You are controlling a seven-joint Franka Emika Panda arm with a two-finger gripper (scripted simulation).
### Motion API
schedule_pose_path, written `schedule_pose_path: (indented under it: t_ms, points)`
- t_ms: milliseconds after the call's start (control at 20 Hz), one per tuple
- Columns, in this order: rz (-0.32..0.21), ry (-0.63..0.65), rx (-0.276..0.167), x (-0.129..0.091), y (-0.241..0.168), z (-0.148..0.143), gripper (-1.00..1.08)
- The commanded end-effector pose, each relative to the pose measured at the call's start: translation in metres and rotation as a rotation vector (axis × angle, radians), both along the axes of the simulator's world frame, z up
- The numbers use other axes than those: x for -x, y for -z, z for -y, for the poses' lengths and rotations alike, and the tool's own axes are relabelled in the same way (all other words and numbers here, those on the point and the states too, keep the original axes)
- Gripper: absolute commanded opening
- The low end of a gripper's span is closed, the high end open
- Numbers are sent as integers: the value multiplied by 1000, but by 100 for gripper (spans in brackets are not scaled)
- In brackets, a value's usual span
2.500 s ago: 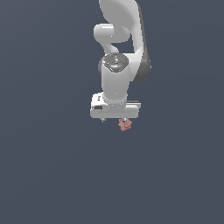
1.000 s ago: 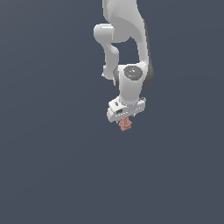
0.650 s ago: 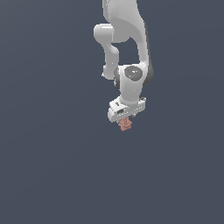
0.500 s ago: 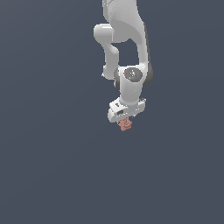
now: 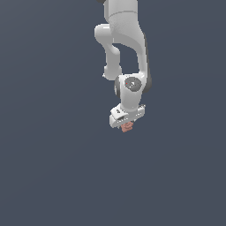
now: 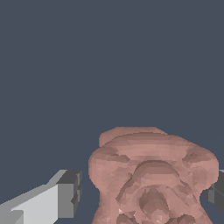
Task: Pick up the object and move it to a goal position.
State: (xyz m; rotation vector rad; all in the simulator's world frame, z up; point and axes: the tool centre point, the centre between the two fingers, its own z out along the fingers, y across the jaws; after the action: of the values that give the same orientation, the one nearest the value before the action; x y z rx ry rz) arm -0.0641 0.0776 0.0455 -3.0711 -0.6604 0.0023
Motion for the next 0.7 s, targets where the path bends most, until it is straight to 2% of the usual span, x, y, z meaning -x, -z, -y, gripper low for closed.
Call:
schedule_pose_path:
  t_ms: [0, 50, 100, 650]
  points:
    - [1, 0, 0, -1, 4, 0, 100]
    - [1, 0, 0, -1, 4, 0, 100]
    - [1, 0, 0, -1, 4, 0, -100]
    - [3, 0, 0, -1, 3, 0, -100]
